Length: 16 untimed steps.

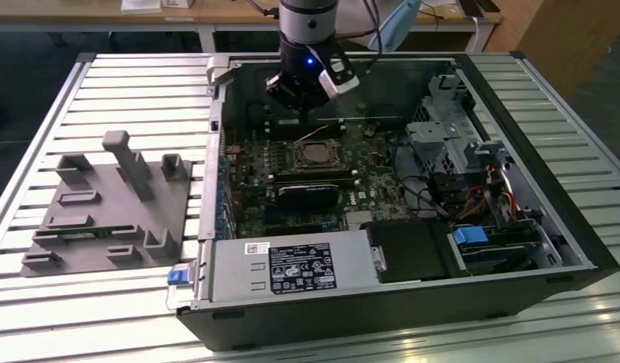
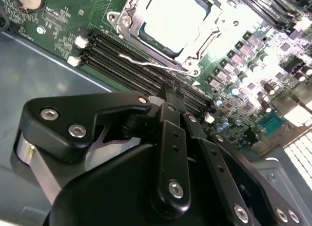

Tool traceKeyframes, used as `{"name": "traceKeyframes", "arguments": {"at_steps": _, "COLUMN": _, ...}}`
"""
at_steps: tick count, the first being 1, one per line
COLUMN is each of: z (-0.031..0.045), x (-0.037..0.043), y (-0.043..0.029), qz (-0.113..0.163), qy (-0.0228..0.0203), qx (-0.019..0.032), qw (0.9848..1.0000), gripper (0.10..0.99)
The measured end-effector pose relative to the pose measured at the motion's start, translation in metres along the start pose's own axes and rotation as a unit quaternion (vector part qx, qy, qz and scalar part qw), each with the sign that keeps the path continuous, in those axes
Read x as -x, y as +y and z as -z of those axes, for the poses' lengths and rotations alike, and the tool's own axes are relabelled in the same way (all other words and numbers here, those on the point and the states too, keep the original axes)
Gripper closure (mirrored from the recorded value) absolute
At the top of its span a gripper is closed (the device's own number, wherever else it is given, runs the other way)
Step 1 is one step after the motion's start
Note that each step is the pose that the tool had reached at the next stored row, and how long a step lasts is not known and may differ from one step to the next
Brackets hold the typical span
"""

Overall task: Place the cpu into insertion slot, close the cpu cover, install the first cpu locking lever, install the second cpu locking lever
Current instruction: 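Install the first cpu locking lever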

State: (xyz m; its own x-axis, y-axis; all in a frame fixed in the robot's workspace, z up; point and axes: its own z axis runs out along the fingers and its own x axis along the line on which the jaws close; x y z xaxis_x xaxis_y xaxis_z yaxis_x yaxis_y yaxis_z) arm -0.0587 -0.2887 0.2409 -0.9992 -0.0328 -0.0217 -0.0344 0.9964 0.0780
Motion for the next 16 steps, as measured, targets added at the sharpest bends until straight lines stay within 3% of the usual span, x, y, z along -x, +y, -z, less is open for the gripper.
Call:
{"name": "traceKeyframes", "arguments": {"at_steps": 6, "z": -0.0068, "x": 0.0056, "y": -0.0014, "qz": -0.004, "qy": -0.0003, "qx": 0.0000, "qw": 1.0000, "gripper": 0.980}}
{"name": "traceKeyframes", "arguments": {"at_steps": 16, "z": -0.0114, "x": 0.0165, "y": -0.0021, "qz": -0.004, "qy": -0.0003, "qx": -0.0001, "qw": 1.0000, "gripper": 0.980}}
